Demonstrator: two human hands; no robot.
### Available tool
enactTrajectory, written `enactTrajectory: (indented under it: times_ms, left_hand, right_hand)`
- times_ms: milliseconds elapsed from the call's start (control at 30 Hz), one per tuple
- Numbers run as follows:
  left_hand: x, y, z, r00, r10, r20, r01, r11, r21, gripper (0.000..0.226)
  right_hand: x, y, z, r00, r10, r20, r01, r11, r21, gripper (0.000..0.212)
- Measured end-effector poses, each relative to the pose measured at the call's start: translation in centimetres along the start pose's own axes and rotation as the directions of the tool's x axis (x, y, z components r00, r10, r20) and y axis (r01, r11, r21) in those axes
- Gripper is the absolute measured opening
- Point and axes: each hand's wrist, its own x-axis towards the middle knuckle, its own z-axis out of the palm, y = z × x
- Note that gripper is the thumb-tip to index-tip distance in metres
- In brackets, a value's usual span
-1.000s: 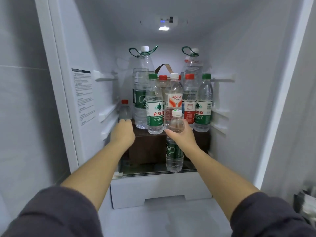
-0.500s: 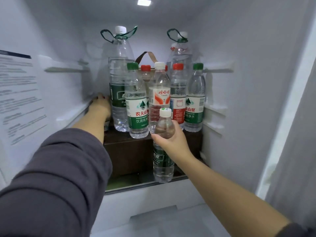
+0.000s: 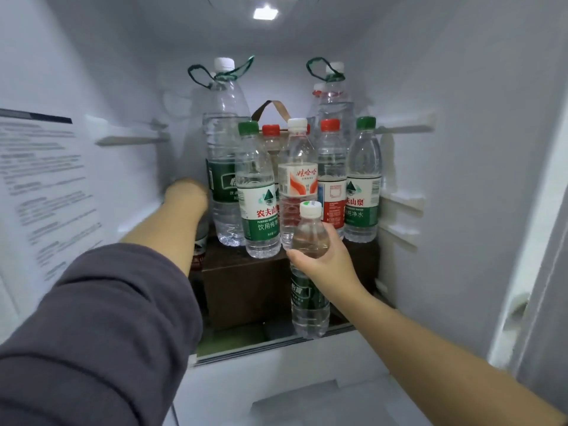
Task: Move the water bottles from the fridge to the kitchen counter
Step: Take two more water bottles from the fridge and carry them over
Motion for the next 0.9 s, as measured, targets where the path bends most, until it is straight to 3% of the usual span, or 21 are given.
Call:
enactTrajectory:
  times_ms: [300, 467, 600, 733, 900]
  left_hand:
    - [-10.2, -0.3, -3.8, 0.997, -0.037, -0.069, 0.043, 0.995, 0.087, 0.041]
    - [-14.9, -1.2, -8.0, 0.985, -0.062, -0.164, 0.062, 0.998, -0.004, 0.038]
    - [-17.2, -2.3, -9.6, 0.931, 0.038, -0.363, -0.08, 0.991, -0.102, 0.019]
    - [-19.2, -1.5, -9.0, 0.93, 0.117, -0.348, -0.167, 0.979, -0.118, 0.005]
    - [-19.2, 0.8, -6.0, 0.876, 0.247, -0.414, -0.318, 0.941, -0.112, 0.01]
  right_hand:
    - [-0.3, -0.6, 0.3, 1.0, -0.003, -0.001, 0.003, 1.0, -0.001, 0.052]
    - [-0.6, -0.8, 0.1, 1.0, 0.01, 0.007, -0.01, 1.0, 0.016, 0.054]
    - [-0.6, -1.0, 0.1, 1.0, 0.018, 0.012, -0.018, 1.0, 0.004, 0.056]
    - [-0.8, -1.1, -0.1, 0.999, 0.024, 0.021, -0.024, 1.0, 0.0, 0.055]
    - [-0.8, -0.9, -0.1, 1.0, 0.013, 0.019, -0.013, 1.0, 0.002, 0.055]
